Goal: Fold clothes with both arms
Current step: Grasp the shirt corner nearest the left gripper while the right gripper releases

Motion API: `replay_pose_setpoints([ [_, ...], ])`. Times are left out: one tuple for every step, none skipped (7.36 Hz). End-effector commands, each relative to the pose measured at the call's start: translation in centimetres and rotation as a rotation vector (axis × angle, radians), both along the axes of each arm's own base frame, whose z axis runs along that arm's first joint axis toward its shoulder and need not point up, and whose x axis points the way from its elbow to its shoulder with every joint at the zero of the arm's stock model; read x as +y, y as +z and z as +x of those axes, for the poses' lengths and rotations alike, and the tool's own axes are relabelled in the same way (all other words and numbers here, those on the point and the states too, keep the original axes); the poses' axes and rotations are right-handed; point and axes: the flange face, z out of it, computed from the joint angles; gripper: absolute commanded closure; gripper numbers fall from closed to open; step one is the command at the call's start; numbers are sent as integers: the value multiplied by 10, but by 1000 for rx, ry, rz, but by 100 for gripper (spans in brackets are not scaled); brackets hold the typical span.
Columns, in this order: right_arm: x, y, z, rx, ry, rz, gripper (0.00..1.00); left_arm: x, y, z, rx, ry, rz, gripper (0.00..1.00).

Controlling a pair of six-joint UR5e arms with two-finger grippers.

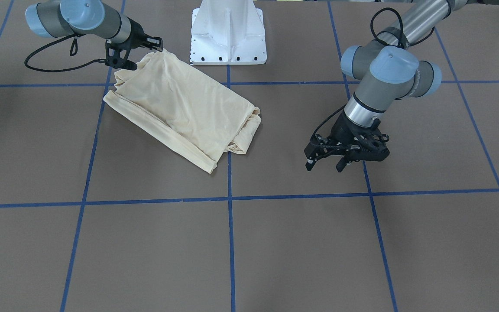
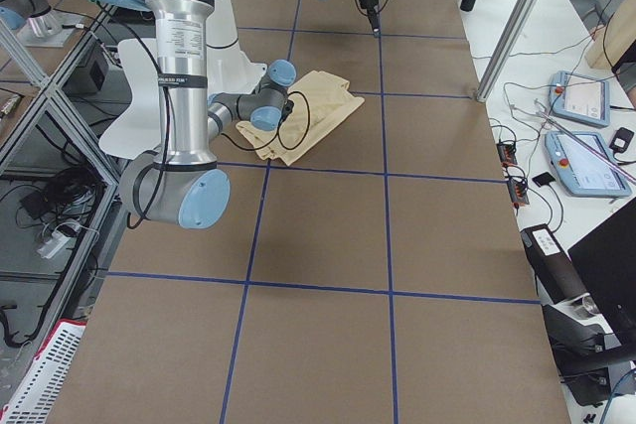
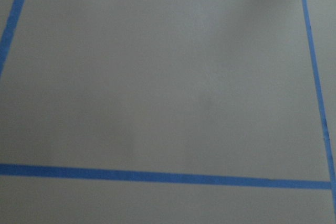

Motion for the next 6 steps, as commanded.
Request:
replay_pose_setpoints([
  [-64, -21, 29, -42, 158, 130, 0, 87, -41, 44, 121, 58, -165, 1],
  [-74, -19, 31, -32, 199, 177, 0, 126, -50, 70, 139, 55, -213, 1],
  [-81, -21, 28, -24, 232, 203, 0, 147, -50, 88, 121, 54, -253, 1],
  [-88, -21, 19, -15, 254, 215, 0, 153, -56, 99, 77, 53, -294, 1],
  [-88, -19, 18, -10, 255, 214, 0, 152, -61, 105, 42, 49, -307, 1],
  [-89, -20, 18, -11, 256, 215, 0, 151, -58, 109, 28, 48, -312, 1],
])
